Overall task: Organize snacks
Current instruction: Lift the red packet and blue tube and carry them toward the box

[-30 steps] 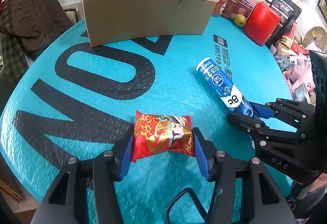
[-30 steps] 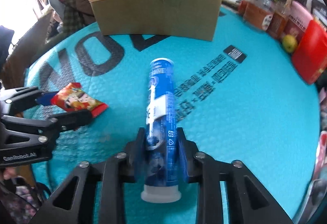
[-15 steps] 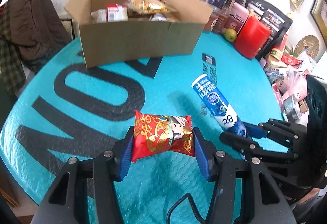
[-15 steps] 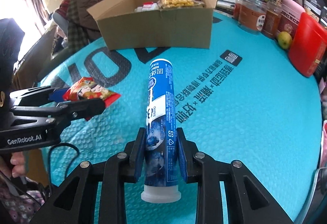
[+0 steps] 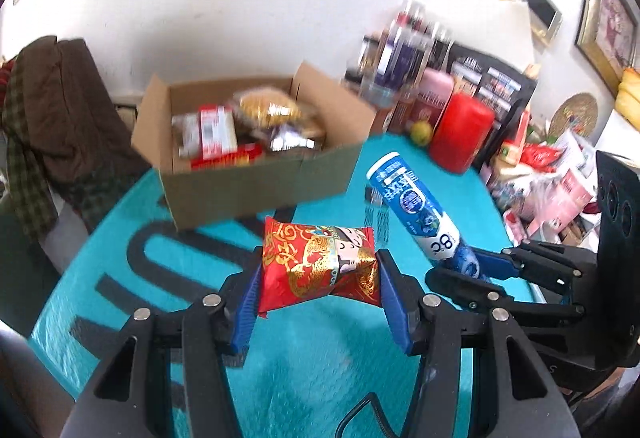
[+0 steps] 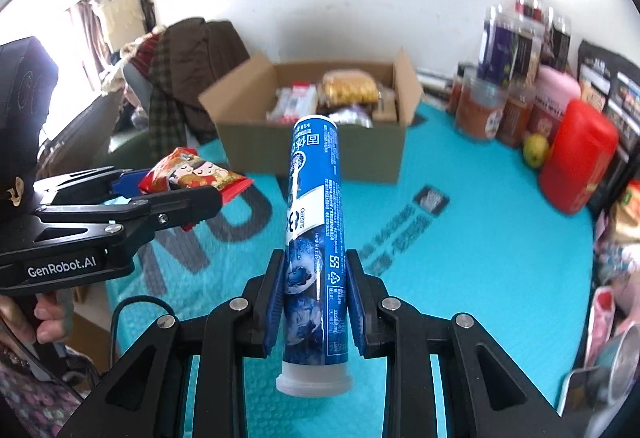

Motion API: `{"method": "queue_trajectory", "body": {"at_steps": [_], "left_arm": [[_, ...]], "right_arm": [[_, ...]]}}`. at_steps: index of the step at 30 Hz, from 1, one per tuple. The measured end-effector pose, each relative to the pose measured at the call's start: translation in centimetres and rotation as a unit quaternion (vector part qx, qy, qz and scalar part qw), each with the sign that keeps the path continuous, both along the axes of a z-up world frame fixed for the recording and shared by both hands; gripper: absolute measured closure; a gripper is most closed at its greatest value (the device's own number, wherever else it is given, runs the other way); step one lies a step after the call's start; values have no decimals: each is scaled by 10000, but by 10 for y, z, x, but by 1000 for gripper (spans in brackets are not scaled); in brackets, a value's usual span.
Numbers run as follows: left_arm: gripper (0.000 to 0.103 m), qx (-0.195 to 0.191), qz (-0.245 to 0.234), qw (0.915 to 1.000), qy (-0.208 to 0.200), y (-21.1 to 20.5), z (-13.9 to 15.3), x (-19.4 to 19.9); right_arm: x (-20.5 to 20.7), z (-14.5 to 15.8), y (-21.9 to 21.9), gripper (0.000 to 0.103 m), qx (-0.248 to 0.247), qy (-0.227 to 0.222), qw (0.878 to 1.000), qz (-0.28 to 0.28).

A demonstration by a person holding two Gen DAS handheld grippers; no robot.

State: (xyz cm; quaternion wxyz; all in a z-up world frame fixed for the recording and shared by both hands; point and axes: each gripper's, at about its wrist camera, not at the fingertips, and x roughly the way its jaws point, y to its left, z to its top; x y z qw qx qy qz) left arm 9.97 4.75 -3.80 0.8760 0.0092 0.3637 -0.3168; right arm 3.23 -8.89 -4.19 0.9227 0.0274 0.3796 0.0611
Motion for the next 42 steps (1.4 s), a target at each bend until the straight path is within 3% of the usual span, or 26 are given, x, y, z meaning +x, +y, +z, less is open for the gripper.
{"method": "queue_trajectory", "body": {"at_steps": [11, 23, 32, 42], "left_arm": [[50, -306, 20, 9971, -703, -2, 55, 20], [50, -534, 287, 9937, -943, -4, 91, 90], [50, -302, 507, 9939, -934, -3, 82, 126], [50, -200, 309, 9981, -499, -8, 55, 115]], "right_arm": [[22, 50, -1, 75, -12, -576, 9981, 213], [89, 81, -8, 75, -97, -887, 9952, 405], [130, 78, -12, 75, -4, -852, 9954, 427], [115, 54, -9, 75, 41, -569, 9970, 520]]}}
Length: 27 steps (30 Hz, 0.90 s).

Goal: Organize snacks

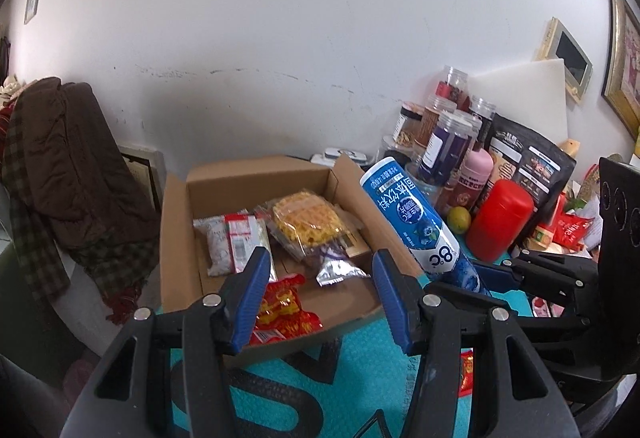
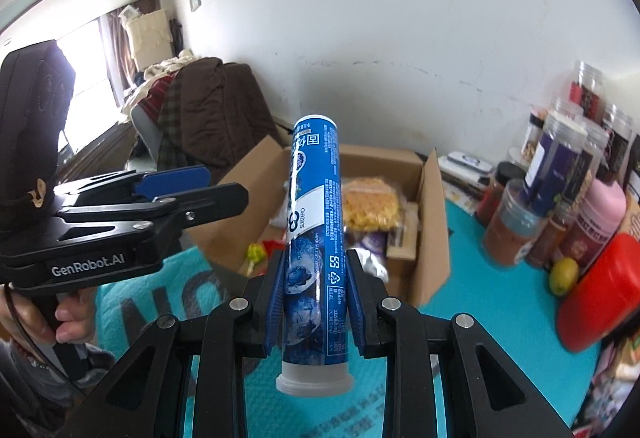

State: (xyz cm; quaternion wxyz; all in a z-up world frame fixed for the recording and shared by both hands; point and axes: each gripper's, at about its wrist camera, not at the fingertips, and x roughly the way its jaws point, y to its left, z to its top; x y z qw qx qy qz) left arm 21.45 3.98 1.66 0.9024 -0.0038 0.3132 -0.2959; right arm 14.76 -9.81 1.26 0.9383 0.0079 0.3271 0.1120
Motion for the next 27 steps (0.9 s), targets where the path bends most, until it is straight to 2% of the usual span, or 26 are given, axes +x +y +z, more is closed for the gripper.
{"method": "queue_trajectory", "body": {"at_steps": [7, 16, 22, 23, 27], "left_arm": [[50, 36, -288, 9994, 197, -14, -12, -23], [50, 389, -883, 9950, 244, -54, -29, -67], [50, 631, -1491, 9844, 684, -94, -57, -87], [46, 673, -1541, 9829, 757, -99, -62, -91], [46, 806, -1757, 9760, 1003, -126, -79, -103]], "right_arm": [[-29, -4, -9, 75, 16, 82, 9997, -237], [-79, -17, -39, 75, 113, 258, 9957, -883], [-116, -35, -69, 75, 132, 488, 9871, -1520], [-123, -38, -75, 75, 144, 532, 9852, -1625], [-143, -50, -91, 75, 165, 648, 9793, -1912]]}}
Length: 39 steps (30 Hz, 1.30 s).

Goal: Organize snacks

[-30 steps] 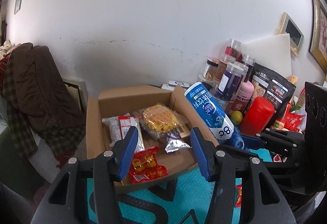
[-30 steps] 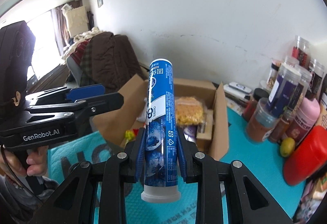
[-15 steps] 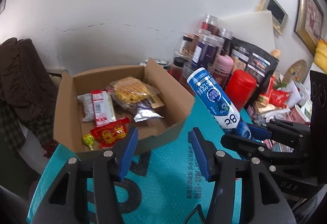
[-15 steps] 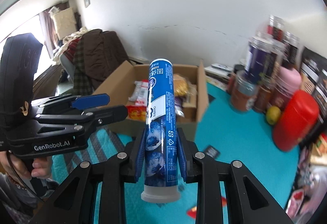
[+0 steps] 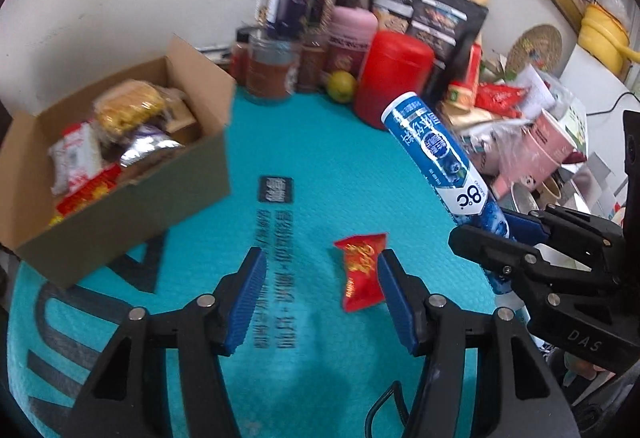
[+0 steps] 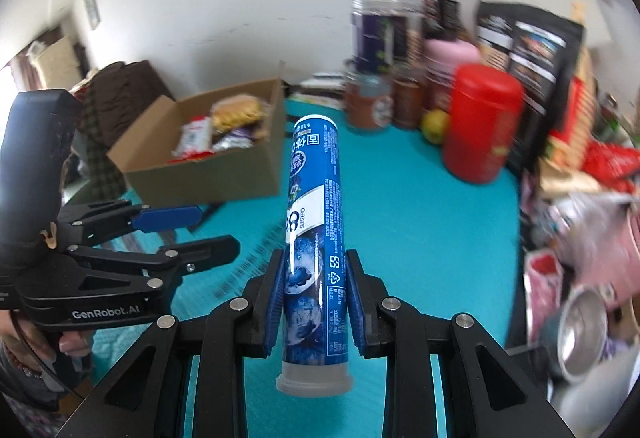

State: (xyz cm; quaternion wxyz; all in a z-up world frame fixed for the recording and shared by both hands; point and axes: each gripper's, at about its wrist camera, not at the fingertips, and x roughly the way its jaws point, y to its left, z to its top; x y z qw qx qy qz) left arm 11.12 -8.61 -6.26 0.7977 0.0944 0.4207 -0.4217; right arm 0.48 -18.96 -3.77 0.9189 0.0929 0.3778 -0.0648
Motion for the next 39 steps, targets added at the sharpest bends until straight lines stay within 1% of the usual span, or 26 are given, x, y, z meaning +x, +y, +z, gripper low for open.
{"method": "queue_trajectory", "body": {"at_steps": [3, 6, 10, 14, 19, 21, 22, 23, 26, 29, 31, 35, 39], "left_arm": [[46, 88, -80, 9998, 159, -17, -11, -6], [46, 275, -94, 9995, 131, -33, -23, -9], [46, 507, -148, 9980, 339, -53, -42, -7], [46, 746, -168, 9963, 402, -69, -58, -6], [46, 853, -145, 9953, 440, -79, -70, -3], [46, 852, -216, 9952, 437, -82, -73, -3], [52, 802, -223, 9958, 368, -82, -73, -4], [69, 787, -214, 9963, 288, -82, -72, -5], [72, 755, -314, 9965, 200, -86, -71, -7], [72, 708, -341, 9969, 37, -83, -65, -10], [72, 645, -324, 9974, 31, -81, -61, -10], [72, 484, -214, 9986, -21, -65, -50, -9], [72, 315, -89, 9994, -84, -45, -37, -9]], "right_arm": [[-12, -10, -9, 75, 21, 89, 9998, -171], [-21, -22, -18, 75, 37, 221, 9992, -322], [-27, -36, -28, 75, 117, 347, 9984, -421], [-30, -46, -38, 75, 233, 435, 9976, -484], [-31, -56, -49, 75, 379, 506, 9966, -530], [-30, -59, -52, 75, 419, 526, 9963, -543], [-30, -59, -53, 75, 433, 533, 9961, -548], [-29, -60, -54, 75, 451, 538, 9960, -554], [-28, -63, -56, 75, 506, 562, 9954, -585], [-25, -65, -57, 75, 552, 582, 9951, -584], [-24, -64, -56, 75, 559, 578, 9952, -558], [-20, -60, -50, 75, 544, 535, 9961, -446], [-13, -50, -35, 75, 489, 450, 9976, -217]]}}
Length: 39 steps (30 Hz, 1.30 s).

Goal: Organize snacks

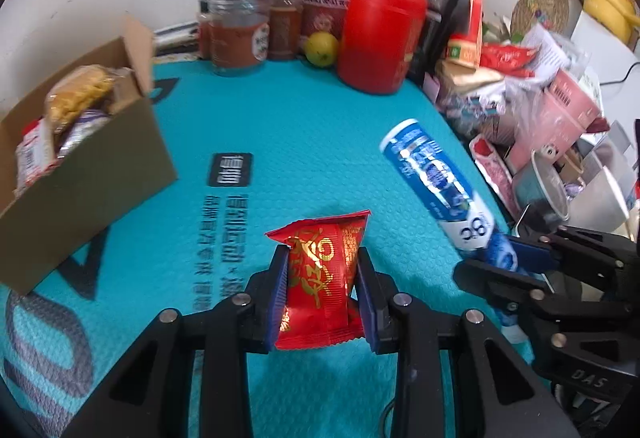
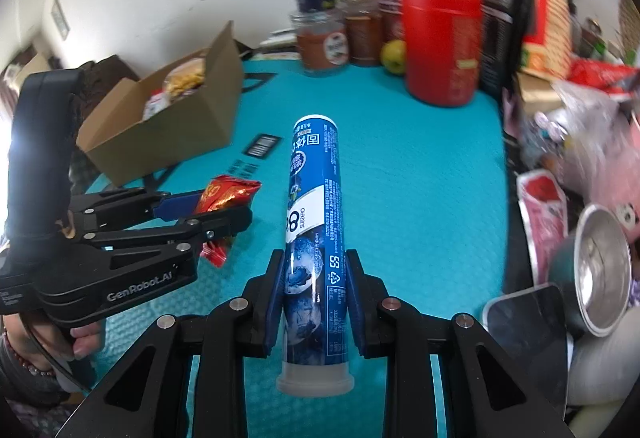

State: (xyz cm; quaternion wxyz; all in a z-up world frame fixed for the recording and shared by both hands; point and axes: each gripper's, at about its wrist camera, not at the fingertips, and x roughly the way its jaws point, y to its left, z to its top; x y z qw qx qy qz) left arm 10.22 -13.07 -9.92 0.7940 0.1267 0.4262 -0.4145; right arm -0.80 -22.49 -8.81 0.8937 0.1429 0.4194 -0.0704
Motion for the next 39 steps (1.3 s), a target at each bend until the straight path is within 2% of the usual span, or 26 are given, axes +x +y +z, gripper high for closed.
{"method": "queue_trajectory", "body": {"at_steps": [6, 12, 15, 22, 31, 39], "left_arm": [[72, -263, 346, 9989, -180, 39, 23, 5], [72, -452, 842, 9942, -492, 83, 47, 14], [72, -612, 1076, 9903, -626, 106, 60, 23], [72, -819, 1560, 9794, -985, 143, 88, 53], [72, -971, 1942, 9662, -1392, 171, 124, 105], [72, -1026, 2039, 9610, -1562, 180, 138, 154]], "right_arm": [[18, 16, 31, 75, -23, -173, 9985, 513], [37, 31, 62, 75, 19, -414, 9943, 978], [51, 39, 79, 75, 98, -512, 9899, 1315], [87, 68, 115, 75, -82, -816, 9783, 1904], [146, 100, 143, 75, -244, -1155, 9667, 2272], [194, 113, 145, 75, -415, -1287, 9626, 2346]]}}
